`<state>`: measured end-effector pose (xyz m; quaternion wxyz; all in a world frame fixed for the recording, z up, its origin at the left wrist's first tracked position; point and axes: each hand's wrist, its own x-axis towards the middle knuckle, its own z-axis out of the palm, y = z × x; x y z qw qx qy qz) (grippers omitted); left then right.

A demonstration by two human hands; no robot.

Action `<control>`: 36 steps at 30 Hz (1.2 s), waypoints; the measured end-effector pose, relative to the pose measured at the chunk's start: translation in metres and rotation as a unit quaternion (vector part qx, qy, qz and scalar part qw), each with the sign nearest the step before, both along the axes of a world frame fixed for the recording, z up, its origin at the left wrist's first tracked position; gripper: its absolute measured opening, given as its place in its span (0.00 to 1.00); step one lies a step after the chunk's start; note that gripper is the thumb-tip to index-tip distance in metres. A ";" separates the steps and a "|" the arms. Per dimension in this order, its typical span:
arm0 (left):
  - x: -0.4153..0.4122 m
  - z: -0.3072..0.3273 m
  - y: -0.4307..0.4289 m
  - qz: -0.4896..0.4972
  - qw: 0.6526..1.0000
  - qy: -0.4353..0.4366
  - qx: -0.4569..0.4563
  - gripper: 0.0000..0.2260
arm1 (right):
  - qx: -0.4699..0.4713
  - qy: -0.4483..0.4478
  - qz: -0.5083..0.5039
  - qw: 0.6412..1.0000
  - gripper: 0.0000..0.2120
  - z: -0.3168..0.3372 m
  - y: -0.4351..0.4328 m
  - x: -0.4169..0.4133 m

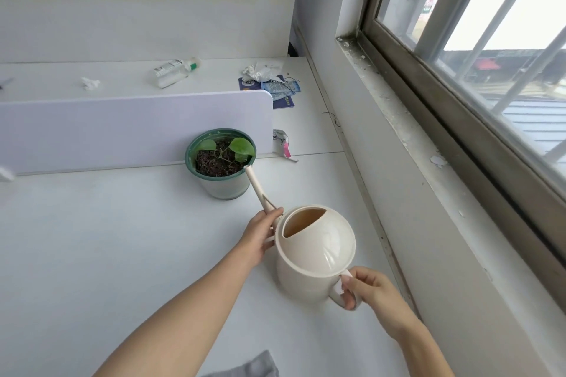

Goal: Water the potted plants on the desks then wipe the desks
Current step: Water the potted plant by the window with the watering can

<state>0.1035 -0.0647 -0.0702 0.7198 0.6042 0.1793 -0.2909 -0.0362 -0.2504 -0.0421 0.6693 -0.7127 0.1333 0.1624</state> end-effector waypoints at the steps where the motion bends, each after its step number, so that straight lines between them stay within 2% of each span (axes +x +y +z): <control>1: -0.002 0.003 0.003 0.006 1.000 -0.006 -0.009 0.06 | 0.006 -0.006 -0.005 1.000 0.14 0.007 0.002 0.001; 4: -0.005 0.013 0.010 0.001 0.999 -0.030 -0.035 0.11 | 0.025 -0.028 -0.022 0.999 0.14 0.027 0.009 0.003; 9: -0.005 0.034 0.020 -0.027 0.996 -0.055 -0.058 0.08 | 0.076 -0.059 -0.051 0.994 0.24 0.056 0.020 0.003; 10: -0.005 0.038 0.021 -0.025 0.996 -0.060 -0.067 0.08 | 0.080 -0.063 -0.057 0.993 0.24 0.061 0.023 0.004; 14: -0.004 0.049 0.024 -0.019 0.993 -0.102 -0.054 0.10 | 0.071 -0.076 -0.056 0.993 0.14 0.078 0.032 0.008; 16: -0.004 0.051 0.026 -0.025 0.991 -0.120 -0.046 0.13 | 0.069 -0.078 -0.056 0.993 0.19 0.084 0.036 0.010; 19: -0.004 0.050 0.033 -0.037 0.989 -0.135 -0.037 0.16 | 0.064 -0.077 -0.053 0.994 0.33 0.092 0.043 0.013; 22: -0.004 0.051 0.040 -0.037 0.990 -0.133 -0.040 0.18 | 0.068 -0.072 -0.045 0.994 0.36 0.094 0.050 0.018; 28: -0.001 0.046 0.050 -0.045 0.992 -0.114 -0.035 0.20 | 0.053 -0.057 -0.011 0.997 0.36 0.101 0.060 0.023; 34: 0.001 0.037 0.054 -0.041 0.994 -0.093 -0.041 0.20 | 0.040 -0.040 -0.010 0.998 0.17 0.104 0.064 0.025; 36: 0.004 0.036 0.052 -0.040 0.995 -0.083 -0.038 0.22 | 0.035 -0.038 -0.010 0.999 0.21 0.105 0.064 0.025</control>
